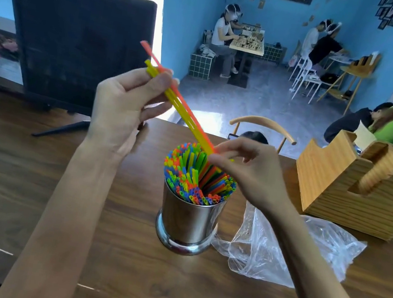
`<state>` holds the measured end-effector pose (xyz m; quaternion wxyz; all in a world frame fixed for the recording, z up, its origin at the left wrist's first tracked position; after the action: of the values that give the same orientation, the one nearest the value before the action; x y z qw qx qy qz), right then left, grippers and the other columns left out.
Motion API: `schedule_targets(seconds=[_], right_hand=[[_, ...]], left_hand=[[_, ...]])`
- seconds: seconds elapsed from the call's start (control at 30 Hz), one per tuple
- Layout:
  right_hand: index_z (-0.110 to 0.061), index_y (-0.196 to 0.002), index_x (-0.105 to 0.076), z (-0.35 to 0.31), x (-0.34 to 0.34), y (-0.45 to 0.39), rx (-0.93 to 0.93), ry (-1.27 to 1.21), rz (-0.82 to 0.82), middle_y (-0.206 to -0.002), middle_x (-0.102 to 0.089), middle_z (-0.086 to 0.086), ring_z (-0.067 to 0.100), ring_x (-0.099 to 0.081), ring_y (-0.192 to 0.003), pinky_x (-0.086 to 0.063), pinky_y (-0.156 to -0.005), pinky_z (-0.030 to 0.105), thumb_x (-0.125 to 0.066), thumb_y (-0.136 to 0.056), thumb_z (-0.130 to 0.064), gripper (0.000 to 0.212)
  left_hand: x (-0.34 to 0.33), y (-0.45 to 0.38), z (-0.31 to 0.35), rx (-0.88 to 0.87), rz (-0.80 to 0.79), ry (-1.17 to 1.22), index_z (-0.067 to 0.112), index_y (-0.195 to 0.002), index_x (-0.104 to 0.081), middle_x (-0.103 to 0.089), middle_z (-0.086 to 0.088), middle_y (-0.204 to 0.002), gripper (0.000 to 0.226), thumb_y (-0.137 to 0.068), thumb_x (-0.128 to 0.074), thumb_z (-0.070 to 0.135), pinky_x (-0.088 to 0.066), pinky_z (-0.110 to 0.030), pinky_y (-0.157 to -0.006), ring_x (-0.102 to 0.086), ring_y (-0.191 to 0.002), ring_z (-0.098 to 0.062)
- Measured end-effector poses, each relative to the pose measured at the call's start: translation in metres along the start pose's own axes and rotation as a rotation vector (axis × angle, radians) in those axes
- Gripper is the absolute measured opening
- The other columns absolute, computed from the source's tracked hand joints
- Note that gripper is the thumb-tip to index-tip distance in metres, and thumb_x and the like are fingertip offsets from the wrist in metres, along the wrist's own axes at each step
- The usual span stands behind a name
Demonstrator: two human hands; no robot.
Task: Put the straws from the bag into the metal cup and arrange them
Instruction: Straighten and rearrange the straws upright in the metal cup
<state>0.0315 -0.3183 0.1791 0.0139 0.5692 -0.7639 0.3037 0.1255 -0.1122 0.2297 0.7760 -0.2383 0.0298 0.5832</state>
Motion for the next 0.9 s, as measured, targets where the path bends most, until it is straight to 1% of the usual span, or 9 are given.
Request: schedule_targets(seconds=[0.13, 0.2, 0.27, 0.37, 0.43, 0.5, 0.57, 0.73, 0.9], right_hand=[[-0.04, -0.082, -0.064, 0.005, -0.018, 0.002, 0.056, 0.418, -0.106, -0.074, -0.07, -0.022, 0.007, -0.059, -0.097, -0.038, -0.095, 0.044, -0.085, -0.079, -0.039, 0.021], [-0.037, -0.083, -0.064, 0.009, -0.019, 0.006, 0.016, 0.533, -0.141, -0.079, -0.064, -0.023, 0.007, -0.051, -0.106, -0.029, -0.097, 0.044, -0.084, -0.08, -0.042, 0.02], [-0.033, -0.086, -0.069, 0.01, -0.018, 0.009, -0.009, 0.514, -0.163, -0.084, -0.062, -0.026, 0.005, -0.048, -0.109, -0.028, -0.1, 0.046, -0.084, -0.079, -0.044, 0.02], [-0.048, -0.092, -0.068, 0.006, -0.006, 0.007, 0.01, 0.398, -0.123, -0.089, -0.065, -0.035, 0.002, -0.057, -0.11, -0.037, -0.104, 0.05, -0.082, -0.078, -0.049, 0.019], [-0.047, -0.094, -0.072, 0.007, 0.005, 0.003, 0.003, 0.279, -0.069, -0.094, -0.071, -0.03, -0.003, -0.063, -0.104, -0.046, -0.1, 0.041, -0.077, -0.085, -0.042, 0.011], [-0.032, -0.097, -0.079, 0.016, 0.017, -0.002, -0.065, 0.162, 0.01, -0.094, -0.076, -0.017, -0.002, -0.067, -0.097, -0.051, -0.091, 0.029, -0.075, -0.091, -0.026, 0.009], [-0.026, -0.097, -0.079, 0.026, 0.025, -0.007, -0.111, 0.184, 0.079, -0.093, -0.077, -0.013, 0.003, -0.069, -0.092, -0.055, -0.086, 0.027, -0.074, -0.093, -0.023, 0.007], [-0.031, -0.107, -0.076, 0.038, 0.015, -0.014, -0.204, 0.353, -0.164, -0.094, -0.073, -0.016, 0.002, -0.068, -0.084, -0.055, -0.07, 0.021, -0.077, -0.088, -0.042, 0.022], [-0.032, -0.113, -0.073, 0.039, 0.016, -0.018, -0.227, 0.327, -0.172, -0.094, -0.074, -0.014, 0.002, -0.07, -0.084, -0.056, -0.072, 0.019, -0.084, -0.08, -0.045, 0.037]], left_hand=[[-0.033, 0.008, 0.0, -0.126, -0.135, -0.168, 0.013, -0.098, -0.076, -0.078, -0.002, -0.084, 0.018, -0.08, -0.079, 0.016, -0.059, -0.024, -0.072, -0.076, -0.081, -0.016], [-0.04, 0.013, -0.009, -0.171, -0.209, -0.286, 0.014, -0.109, -0.073, -0.078, -0.004, -0.083, 0.026, -0.084, -0.079, 0.008, -0.06, -0.026, -0.071, -0.076, -0.079, -0.017], [-0.041, 0.018, -0.023, -0.192, -0.279, -0.411, 0.031, -0.127, -0.065, -0.076, -0.005, -0.085, 0.047, -0.087, -0.079, 0.011, -0.061, -0.031, -0.074, -0.076, -0.078, -0.018], [-0.039, 0.025, -0.043, -0.273, -0.323, -0.638, 0.048, -0.137, -0.057, -0.069, 0.005, -0.081, 0.058, -0.09, -0.078, 0.02, -0.055, -0.023, -0.071, -0.072, -0.072, -0.006], [-0.036, 0.029, -0.053, -0.283, -0.324, -0.704, 0.046, -0.131, -0.064, -0.07, 0.004, -0.081, 0.048, -0.09, -0.077, 0.026, -0.057, -0.029, -0.069, -0.072, -0.075, -0.009], [-0.031, 0.031, -0.058, -0.279, -0.292, -0.758, 0.045, -0.119, -0.071, -0.071, 0.011, -0.079, 0.035, -0.088, -0.078, 0.03, -0.059, -0.034, -0.071, -0.07, -0.075, -0.008], [-0.028, 0.033, -0.064, -0.259, -0.3, -0.785, 0.043, -0.111, -0.075, -0.072, 0.02, -0.081, 0.029, -0.086, -0.08, 0.029, -0.059, -0.03, -0.074, -0.069, -0.076, -0.003], [-0.028, 0.037, -0.079, -0.207, -0.422, -0.946, 0.039, -0.108, -0.078, -0.077, 0.013, -0.103, 0.02, -0.088, -0.077, 0.034, -0.057, -0.036, -0.089, -0.07, -0.096, -0.004], [-0.029, 0.037, -0.082, -0.196, -0.521, -1.006, 0.048, -0.119, -0.07, -0.074, 0.006, -0.108, 0.025, -0.097, -0.065, 0.039, -0.053, -0.044, -0.089, -0.062, -0.103, -0.012]])
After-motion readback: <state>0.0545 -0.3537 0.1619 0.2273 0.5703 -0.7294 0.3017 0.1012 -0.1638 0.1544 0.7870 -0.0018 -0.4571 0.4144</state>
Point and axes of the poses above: each hand's wrist, its own y-axis away from the middle knuckle, its own x-axis out of the back of the hand, z = x × y, the point moved 5 cm from there along -y, towards the middle knuckle
